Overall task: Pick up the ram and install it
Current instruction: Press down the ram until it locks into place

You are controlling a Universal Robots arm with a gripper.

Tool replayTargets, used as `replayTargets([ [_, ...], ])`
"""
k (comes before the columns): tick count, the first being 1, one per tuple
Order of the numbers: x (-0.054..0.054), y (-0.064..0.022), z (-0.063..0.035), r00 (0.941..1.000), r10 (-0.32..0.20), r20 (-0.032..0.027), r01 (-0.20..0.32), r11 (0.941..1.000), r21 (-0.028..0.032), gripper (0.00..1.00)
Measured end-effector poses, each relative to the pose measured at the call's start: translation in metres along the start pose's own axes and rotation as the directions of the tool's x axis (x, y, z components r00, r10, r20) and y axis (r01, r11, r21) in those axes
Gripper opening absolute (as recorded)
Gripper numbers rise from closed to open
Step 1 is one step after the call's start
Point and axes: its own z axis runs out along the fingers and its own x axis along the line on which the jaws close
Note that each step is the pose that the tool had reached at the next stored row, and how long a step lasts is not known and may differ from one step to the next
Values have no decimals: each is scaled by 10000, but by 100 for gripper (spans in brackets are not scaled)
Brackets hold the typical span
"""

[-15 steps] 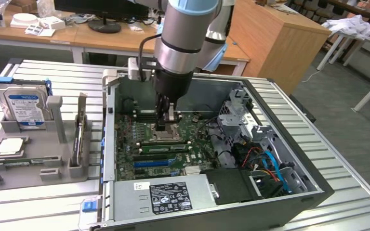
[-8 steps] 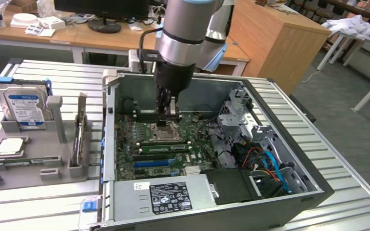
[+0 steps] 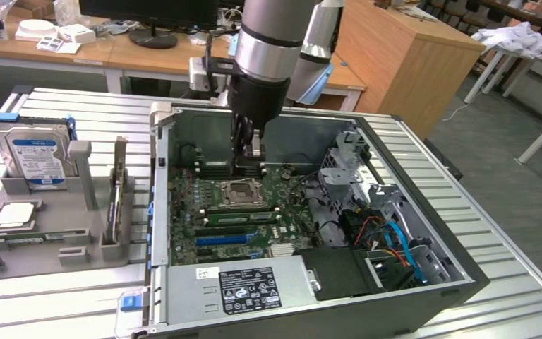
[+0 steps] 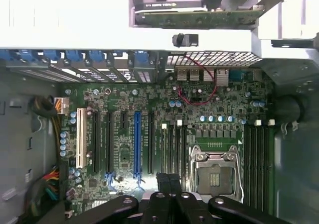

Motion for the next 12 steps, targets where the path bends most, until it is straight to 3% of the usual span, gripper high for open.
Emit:
replayTargets([
  [12, -2, 6, -198, 10000, 0, -1, 0, 10000, 0, 11],
])
